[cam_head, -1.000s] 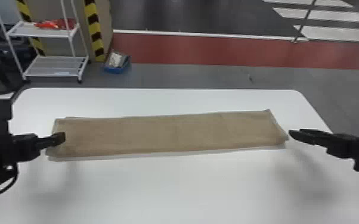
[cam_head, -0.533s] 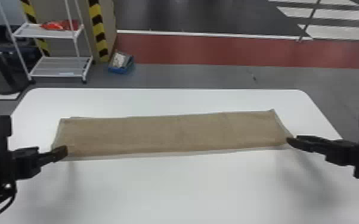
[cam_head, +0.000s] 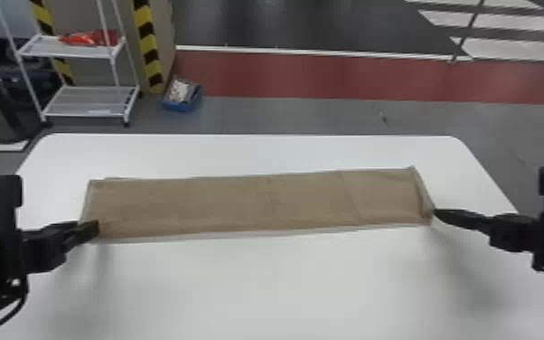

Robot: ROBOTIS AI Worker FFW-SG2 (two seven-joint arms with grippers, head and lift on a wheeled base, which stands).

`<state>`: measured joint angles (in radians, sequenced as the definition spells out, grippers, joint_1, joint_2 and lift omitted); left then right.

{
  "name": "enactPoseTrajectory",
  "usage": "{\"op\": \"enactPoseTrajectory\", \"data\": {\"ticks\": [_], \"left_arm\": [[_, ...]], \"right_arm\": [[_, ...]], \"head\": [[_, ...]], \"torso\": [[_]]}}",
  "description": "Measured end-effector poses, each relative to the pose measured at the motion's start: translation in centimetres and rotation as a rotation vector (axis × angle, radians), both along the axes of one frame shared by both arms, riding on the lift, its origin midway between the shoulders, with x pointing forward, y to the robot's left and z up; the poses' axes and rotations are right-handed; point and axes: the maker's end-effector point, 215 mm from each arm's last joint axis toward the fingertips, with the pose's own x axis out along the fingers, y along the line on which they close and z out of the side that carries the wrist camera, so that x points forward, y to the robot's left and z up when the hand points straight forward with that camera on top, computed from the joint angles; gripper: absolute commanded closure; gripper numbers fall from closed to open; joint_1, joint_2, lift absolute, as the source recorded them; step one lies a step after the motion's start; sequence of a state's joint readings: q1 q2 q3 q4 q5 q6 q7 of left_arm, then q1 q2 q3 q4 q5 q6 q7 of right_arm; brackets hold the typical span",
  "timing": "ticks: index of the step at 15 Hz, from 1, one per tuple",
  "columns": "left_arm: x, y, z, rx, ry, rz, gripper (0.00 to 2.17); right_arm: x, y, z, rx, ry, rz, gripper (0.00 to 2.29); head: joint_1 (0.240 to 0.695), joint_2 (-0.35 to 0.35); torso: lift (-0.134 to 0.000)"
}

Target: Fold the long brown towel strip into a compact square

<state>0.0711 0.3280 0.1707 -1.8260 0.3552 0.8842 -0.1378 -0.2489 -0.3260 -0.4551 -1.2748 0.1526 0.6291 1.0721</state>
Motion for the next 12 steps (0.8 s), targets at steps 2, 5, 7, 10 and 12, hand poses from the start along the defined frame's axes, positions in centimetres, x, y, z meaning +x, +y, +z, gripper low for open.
{"op": "enactPoseTrajectory", "data": {"ticks": [2,5,7,10,12], "left_arm": [[-0.4,0.0,-0.4,-0.002,0.017,0.002,1.51],[-1.6,-0.2,-0.9,0.003,0.064,-0.001,1.65],[-1.7,-0.3,-0.4,0.006,0.059,-0.003,1.65],[-2.1,0.1,0.7,0.006,0.039,0.001,1.65],[-2.5,0.8,1.5,0.009,0.025,0.008,1.65]], "right_arm": [[0.0,0.2,0.2,0.005,-0.005,0.008,1.42],[-0.2,-0.1,0.6,0.009,-0.017,0.004,1.42],[-0.6,-0.5,1.5,0.023,-0.025,0.002,1.42],[-2.4,-1.3,2.5,0.017,-0.020,-0.015,1.42],[-4.0,-2.2,3.1,0.005,-0.020,-0.029,1.42]], "head": [[0.695,-0.082],[0.695,-0.087],[0.695,-0.094],[0.695,-0.100],[0.695,-0.104]], "torso": [[-0.124],[-0.124],[-0.124],[-0.124],[-0.124]]}}
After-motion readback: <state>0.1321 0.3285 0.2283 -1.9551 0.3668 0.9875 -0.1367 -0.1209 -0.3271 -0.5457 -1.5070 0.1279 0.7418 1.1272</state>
